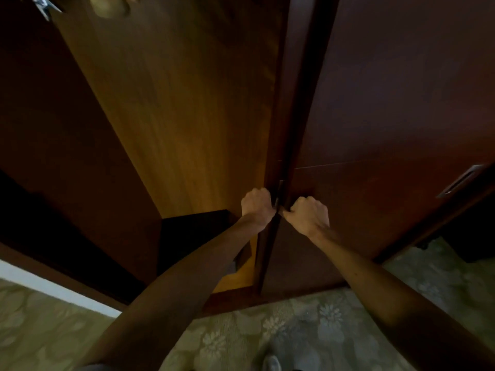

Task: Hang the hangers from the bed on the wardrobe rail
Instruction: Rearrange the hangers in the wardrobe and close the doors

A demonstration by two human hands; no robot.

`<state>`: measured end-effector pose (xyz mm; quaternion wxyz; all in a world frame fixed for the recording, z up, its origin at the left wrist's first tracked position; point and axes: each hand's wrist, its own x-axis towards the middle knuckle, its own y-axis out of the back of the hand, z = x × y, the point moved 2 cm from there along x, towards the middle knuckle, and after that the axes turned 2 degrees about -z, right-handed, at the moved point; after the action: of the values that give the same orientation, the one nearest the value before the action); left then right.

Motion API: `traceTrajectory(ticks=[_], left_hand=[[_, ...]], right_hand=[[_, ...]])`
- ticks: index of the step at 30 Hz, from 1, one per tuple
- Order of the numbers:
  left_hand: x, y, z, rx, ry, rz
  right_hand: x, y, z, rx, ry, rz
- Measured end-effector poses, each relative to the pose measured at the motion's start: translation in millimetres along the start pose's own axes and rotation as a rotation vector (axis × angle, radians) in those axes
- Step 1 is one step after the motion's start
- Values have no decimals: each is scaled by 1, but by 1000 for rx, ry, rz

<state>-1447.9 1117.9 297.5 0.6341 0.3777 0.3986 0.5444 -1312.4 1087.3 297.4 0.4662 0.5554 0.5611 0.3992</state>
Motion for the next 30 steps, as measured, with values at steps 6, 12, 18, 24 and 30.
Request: traceTrajectory(ticks=[6, 12, 18, 24, 30], left_hand=[[11, -13, 29, 202, -77, -46], [17, -12, 34, 271, -138, -54], [14, -12, 30, 254, -146, -58], [8, 16, 13, 142, -205, -75], [-6, 147, -5, -26, -235, 168]], right_hand=[[0, 11, 8, -87, 42, -41], [2, 9, 13, -61, 63, -44], [-2, 10, 7, -32, 32, -48], [-1, 23, -14, 97, 36, -8], [-12, 120, -91, 238, 229, 239]])
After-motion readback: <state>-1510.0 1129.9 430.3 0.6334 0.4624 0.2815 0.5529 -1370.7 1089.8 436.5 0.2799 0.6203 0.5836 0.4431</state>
